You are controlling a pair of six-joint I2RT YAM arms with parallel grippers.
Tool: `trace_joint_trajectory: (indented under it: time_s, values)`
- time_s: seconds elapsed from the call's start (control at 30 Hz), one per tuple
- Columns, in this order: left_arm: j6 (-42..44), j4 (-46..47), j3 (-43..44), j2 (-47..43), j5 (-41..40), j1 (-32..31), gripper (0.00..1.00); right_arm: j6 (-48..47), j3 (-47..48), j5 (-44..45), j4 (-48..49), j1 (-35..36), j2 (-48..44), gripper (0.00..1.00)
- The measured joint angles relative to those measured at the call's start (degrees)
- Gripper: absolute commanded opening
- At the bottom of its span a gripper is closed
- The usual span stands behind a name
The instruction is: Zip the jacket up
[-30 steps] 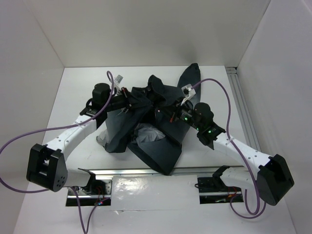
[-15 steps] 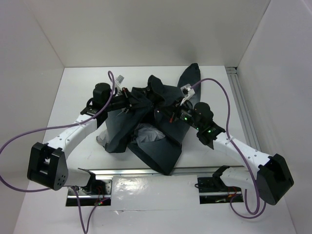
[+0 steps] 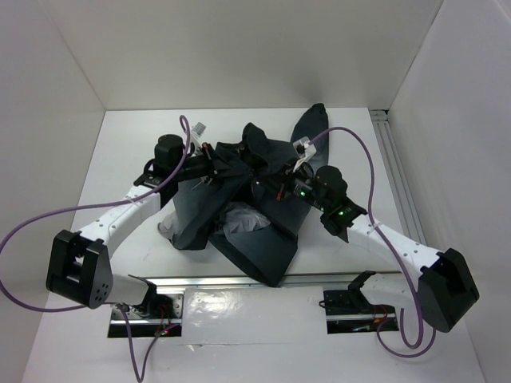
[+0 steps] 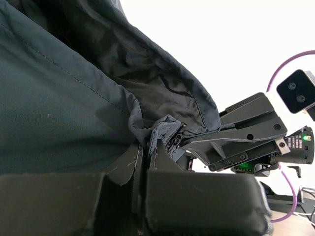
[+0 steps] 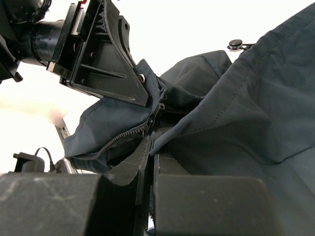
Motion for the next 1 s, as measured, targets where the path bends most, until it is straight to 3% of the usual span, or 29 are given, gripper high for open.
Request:
trace_joint_trajectory:
  time_s: [1.0]
  values:
    - [0.11,-0.39,0.0,0.02,0.44,-0.5,0.0,-1.75,0.61,1.68,-0.83,0.02,-0.26,0.0]
